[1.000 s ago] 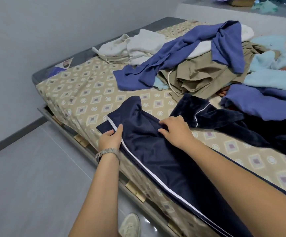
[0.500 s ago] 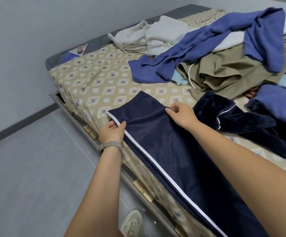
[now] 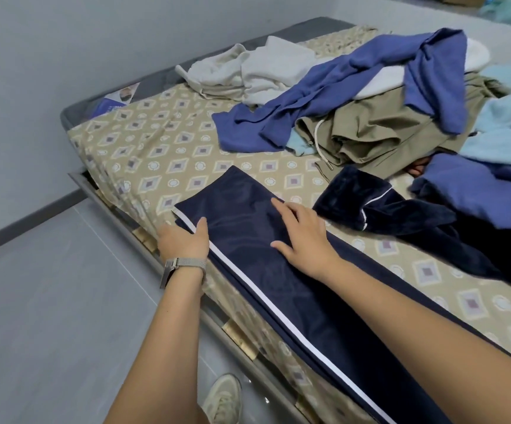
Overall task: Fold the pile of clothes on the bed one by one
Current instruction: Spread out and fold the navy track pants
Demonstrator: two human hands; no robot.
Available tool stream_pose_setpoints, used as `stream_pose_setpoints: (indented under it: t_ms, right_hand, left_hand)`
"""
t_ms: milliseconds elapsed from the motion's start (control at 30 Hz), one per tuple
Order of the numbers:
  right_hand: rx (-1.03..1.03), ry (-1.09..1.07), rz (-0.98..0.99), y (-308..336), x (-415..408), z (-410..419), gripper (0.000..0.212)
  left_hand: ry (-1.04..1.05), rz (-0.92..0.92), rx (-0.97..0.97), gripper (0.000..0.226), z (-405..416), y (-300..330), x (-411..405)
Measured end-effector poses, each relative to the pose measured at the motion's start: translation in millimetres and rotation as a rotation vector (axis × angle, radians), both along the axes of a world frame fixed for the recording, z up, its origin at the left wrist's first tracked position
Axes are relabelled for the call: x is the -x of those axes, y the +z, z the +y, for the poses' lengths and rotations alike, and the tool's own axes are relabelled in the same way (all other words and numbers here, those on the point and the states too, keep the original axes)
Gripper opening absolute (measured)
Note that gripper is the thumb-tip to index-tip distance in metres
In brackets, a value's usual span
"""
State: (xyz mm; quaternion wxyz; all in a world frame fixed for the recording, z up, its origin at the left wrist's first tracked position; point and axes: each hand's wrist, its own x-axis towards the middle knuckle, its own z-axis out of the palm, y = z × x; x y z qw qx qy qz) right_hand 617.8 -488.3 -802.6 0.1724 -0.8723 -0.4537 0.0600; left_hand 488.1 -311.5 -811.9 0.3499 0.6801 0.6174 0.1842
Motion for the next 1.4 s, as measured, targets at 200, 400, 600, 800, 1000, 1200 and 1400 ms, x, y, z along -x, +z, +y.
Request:
stream_pose_setpoints:
  t_ms: [200,400,600,800,1000,1200,1400]
  right_hand:
    - [-0.328,-0.217,0.38,14,29,-85,0.034]
    - [-0.488,-0.711,0.827,27,53,-195,0.032]
    - [-0.544,-0.93,0.883,51,83,-289,0.023]
    - [-0.831,-0.95,1.097,70,122,-323,0.057]
    - [-1.127,-0.935,1.4,74,136,-319,0.077]
    - [-1.167,-1.203,1.356,54,145,-348,0.061]
    - [-0.769,-1.247,0.883,44,135,-366,0.011]
  left_hand:
    - [-0.048,-0.197,0.082,0.045,-36,4,-3]
    - [-0.029,-0.547,0.304,0.018,-103,32,-19]
    - [-0.423,-0.752,0.152,0.013,-184,67,-15]
    - [-0.984,-0.692,-0.009,0.014,-277,59,8]
    - [-1.634,-0.301,-0.357,0.045,-332,25,23]
    - [-1.727,0.004,-0.68,0.074,-339,9,42]
    - [-1.736,0.009,-0.681,0.071,-342,5,41]
